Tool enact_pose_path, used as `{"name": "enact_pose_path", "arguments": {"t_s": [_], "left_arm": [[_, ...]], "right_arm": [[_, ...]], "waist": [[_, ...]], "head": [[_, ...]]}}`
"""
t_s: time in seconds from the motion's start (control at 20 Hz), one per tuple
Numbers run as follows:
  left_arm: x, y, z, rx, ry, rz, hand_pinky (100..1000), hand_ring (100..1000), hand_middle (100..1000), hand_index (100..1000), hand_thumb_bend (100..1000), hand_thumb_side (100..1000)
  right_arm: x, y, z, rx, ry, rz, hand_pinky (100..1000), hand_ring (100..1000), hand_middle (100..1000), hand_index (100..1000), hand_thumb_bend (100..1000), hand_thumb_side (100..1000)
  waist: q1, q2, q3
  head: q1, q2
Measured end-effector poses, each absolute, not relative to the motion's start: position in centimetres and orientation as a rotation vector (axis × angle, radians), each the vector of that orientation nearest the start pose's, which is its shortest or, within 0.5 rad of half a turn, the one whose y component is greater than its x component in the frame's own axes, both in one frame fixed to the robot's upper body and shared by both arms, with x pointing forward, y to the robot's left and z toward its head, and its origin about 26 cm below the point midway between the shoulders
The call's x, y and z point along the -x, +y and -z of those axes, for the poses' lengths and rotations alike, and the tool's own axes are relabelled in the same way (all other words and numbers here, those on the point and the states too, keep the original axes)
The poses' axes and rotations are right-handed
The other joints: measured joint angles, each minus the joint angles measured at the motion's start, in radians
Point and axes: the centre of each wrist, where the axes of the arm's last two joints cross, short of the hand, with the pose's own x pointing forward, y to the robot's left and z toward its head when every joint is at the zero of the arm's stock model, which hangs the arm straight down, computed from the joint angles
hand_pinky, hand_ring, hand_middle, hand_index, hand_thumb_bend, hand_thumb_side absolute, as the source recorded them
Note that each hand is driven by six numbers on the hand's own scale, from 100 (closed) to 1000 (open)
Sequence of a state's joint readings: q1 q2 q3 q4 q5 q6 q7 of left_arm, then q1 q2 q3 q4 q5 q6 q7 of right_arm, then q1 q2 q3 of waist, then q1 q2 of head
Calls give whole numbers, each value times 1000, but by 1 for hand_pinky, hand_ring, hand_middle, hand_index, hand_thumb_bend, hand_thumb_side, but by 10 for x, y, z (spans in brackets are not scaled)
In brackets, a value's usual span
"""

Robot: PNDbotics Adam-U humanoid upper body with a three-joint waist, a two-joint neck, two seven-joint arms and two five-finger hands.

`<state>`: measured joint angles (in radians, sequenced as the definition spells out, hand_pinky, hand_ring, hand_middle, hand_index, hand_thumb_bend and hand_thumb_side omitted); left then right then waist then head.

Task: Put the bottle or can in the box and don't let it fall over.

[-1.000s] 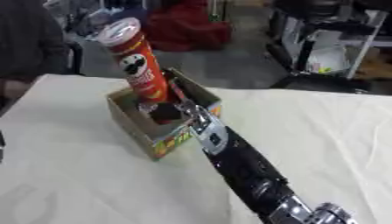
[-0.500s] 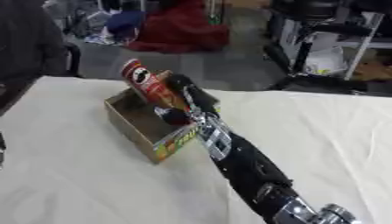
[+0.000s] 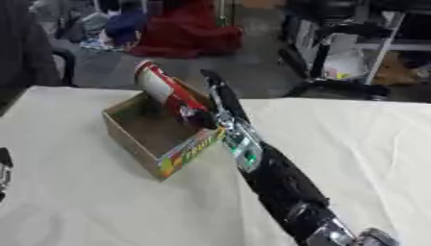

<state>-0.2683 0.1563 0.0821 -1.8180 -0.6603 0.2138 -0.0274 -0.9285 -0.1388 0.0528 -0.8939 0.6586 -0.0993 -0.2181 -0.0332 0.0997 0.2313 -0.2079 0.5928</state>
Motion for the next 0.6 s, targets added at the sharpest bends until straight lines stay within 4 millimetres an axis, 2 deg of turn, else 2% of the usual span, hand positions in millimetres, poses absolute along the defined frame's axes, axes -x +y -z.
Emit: {"name": "enact_pose_path", "arguments": {"t_s": [0.15,0.3,0.45,0.6], "left_arm": [[-316,276,-130,-810,-1725,425,604,687,649,643,223,615],[-311,286,-124,-802,-1708,392,600,693,653,645,223,626],[-309,292,-123,-779,-1716,363,595,695,656,650,221,633],[-307,294,-121,-740,-1722,335,595,697,657,650,221,636]], "right_arm": [[-468,-197,-139,669,-1965,-722,893,1000,1000,1000,100,177],[-456,-222,-131,639,-1996,-695,873,980,982,1000,100,174],[-443,-243,-123,623,-2006,-601,863,976,976,1000,100,186],[-428,-260,-107,611,-1961,-477,857,973,972,1000,100,195]], "waist": [[-7,-25,-77],[-22,-27,-152],[-22,-27,-230],[-22,-27,-265]], "head": [[65,21],[151,37],[226,49],[278,63]]}}
